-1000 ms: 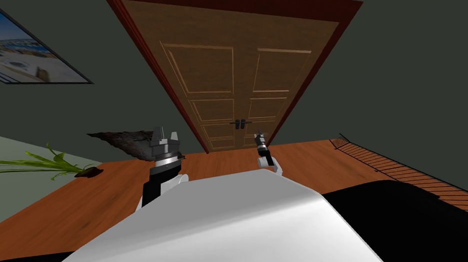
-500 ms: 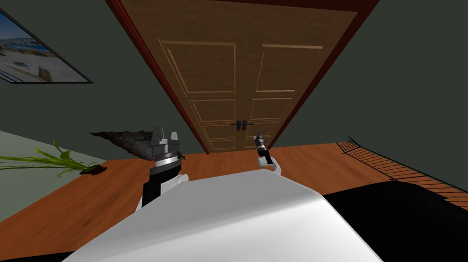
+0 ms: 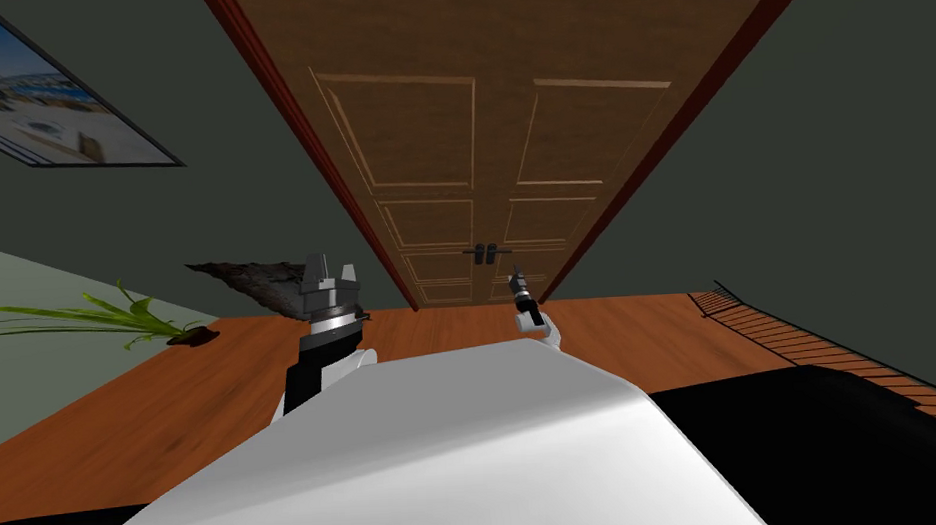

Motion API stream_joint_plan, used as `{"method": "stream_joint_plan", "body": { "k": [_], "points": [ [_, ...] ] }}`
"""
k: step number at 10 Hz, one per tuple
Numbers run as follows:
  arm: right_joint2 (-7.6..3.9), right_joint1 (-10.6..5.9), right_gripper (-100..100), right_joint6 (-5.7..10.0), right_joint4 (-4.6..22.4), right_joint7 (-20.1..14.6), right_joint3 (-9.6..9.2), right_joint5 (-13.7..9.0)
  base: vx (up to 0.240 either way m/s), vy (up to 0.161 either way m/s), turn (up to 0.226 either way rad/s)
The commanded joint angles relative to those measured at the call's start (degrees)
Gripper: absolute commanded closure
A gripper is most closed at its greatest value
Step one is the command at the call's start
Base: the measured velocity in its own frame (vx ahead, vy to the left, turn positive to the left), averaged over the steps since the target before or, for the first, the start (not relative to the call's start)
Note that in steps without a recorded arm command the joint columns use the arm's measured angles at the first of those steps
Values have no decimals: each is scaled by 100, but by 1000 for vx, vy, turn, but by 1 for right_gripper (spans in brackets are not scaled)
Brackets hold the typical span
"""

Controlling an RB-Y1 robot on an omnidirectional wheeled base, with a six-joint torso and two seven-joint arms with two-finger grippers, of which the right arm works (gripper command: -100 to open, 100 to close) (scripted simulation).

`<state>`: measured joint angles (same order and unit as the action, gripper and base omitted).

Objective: Pull the door open

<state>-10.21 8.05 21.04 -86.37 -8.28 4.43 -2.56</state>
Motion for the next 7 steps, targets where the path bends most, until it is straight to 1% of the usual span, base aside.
{"method": "stream_joint_plan", "body": {
  "k": [1, 3, 6, 7],
  "points": [
    [-68, -106, -100, -117, 238, -34, 34, -30, 136, -38, 77],
    [-117, -210, -100, -168, 464, -55, 60, -51, 127, -33, 54],
    [-182, -351, -100, -237, 769, -82, 96, -79, 95, -25, 39],
    [-216, -426, -100, -274, 934, -97, 115, -94, 103, -31, 50]
  ]
}}
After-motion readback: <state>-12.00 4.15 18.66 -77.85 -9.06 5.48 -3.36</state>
